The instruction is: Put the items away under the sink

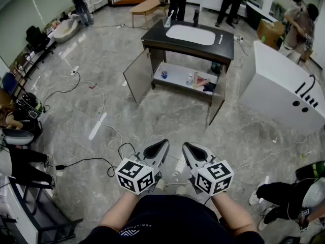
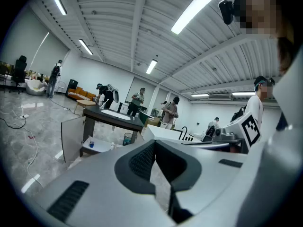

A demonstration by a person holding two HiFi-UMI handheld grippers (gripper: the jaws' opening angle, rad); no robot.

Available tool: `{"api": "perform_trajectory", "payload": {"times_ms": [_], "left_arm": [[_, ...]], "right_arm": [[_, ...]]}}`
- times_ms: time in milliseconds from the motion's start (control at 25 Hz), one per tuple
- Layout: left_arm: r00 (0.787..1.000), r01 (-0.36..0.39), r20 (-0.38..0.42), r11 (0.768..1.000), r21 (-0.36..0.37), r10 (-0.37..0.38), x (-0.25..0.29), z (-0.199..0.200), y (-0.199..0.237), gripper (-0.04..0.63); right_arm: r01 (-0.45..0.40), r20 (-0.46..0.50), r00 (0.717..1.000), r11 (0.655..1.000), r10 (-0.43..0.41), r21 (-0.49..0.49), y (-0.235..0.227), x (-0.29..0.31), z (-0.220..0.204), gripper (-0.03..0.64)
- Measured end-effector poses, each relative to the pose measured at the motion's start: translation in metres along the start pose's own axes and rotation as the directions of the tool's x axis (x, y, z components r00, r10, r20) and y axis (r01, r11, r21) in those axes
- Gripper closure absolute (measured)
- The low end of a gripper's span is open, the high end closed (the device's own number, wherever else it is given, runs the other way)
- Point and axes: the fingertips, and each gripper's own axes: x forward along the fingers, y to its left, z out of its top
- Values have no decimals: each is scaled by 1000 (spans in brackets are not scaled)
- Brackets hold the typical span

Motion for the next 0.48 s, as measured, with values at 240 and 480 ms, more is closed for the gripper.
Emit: {"api": "perform_trajectory", "payload": {"times_ms": [240, 480], "left_arm": [[1000, -20, 8, 1000, -8, 20, 2, -1, -6, 588], [999, -33, 10, 999, -4, 33, 7, -8, -21, 588]], "right_arm": [[-26, 3, 1000, 1000, 26, -9, 0, -7, 3, 580], [-41, -5, 999, 999, 41, -25, -8, -18, 0, 579]]}}
